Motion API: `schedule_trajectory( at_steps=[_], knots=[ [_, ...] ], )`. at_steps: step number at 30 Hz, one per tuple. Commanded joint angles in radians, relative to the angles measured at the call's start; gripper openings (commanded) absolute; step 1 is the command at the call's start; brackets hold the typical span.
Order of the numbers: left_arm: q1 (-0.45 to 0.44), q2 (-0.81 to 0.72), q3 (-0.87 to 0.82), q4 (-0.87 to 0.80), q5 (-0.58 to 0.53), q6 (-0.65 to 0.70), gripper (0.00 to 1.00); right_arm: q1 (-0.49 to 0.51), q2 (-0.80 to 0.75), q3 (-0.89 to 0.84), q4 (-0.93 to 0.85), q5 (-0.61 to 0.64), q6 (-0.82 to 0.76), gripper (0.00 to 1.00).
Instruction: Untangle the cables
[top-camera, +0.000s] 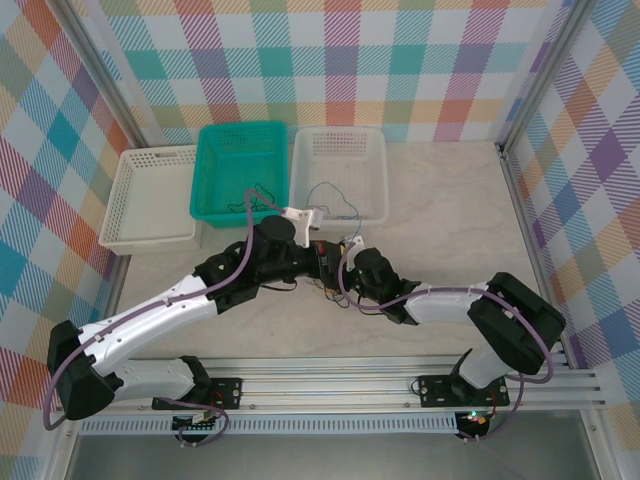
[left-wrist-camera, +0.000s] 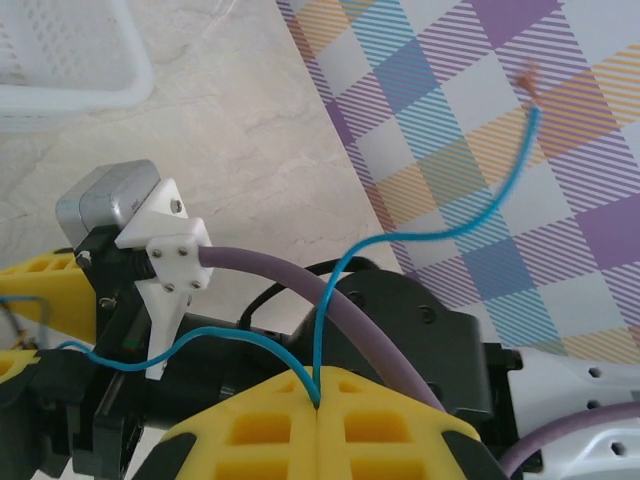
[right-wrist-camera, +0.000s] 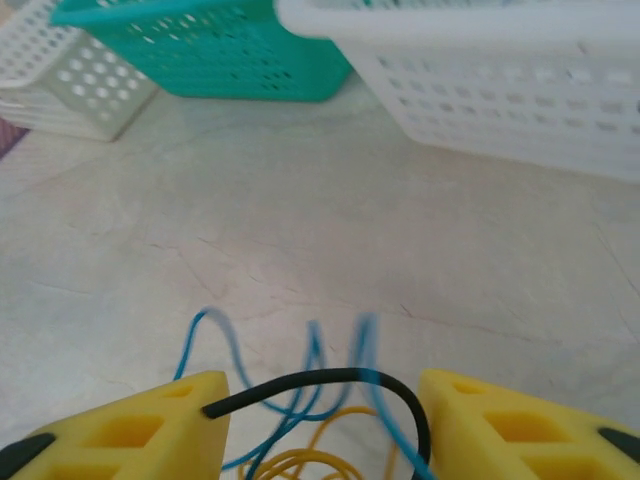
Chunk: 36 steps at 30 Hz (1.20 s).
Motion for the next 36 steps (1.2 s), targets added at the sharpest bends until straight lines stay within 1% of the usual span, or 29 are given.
schedule_trajectory(
  at_steps=[1, 4, 7, 9, 12, 16, 26, 32, 36],
  knots=[
    [0.015, -0.039, 0.047, 0.01, 0.045, 0.04, 0.0, 0.006, 0.027, 0.038, -0.095, 0.071, 0.107, 0.47],
    [0.04, -0.067, 0.052, -0.006, 0.051, 0.053, 0.0, 0.004, 0.038, 0.061, -0.21, 0.161, 0.174, 0.39],
    [0.082, -0.107, 0.057, -0.024, 0.071, 0.058, 0.0, 0.003, 0.04, 0.071, -0.293, 0.209, 0.218, 0.36],
    [0.113, -0.131, 0.075, -0.054, 0.075, 0.066, 0.0, 0.0, 0.045, 0.085, -0.348, 0.228, 0.226, 0.36],
    [0.155, -0.15, 0.14, -0.171, 0.068, 0.094, 0.0, -0.008, 0.054, 0.091, -0.408, 0.245, 0.242, 0.36],
    [0.189, -0.166, 0.212, -0.269, 0.028, 0.143, 0.0, -0.01, 0.049, 0.099, -0.476, 0.283, 0.24, 0.37],
    [0.276, -0.173, 0.292, -0.384, -0.029, 0.184, 0.0, -0.024, 0.04, 0.094, -0.547, 0.313, 0.23, 0.38],
    [0.312, -0.157, 0.312, -0.483, -0.148, 0.175, 0.0, -0.036, 0.025, 0.086, -0.577, 0.32, 0.225, 0.41],
    [0.329, -0.133, 0.312, -0.595, -0.339, 0.125, 0.0, -0.054, 0.002, 0.067, -0.611, 0.343, 0.222, 0.44]
  ],
)
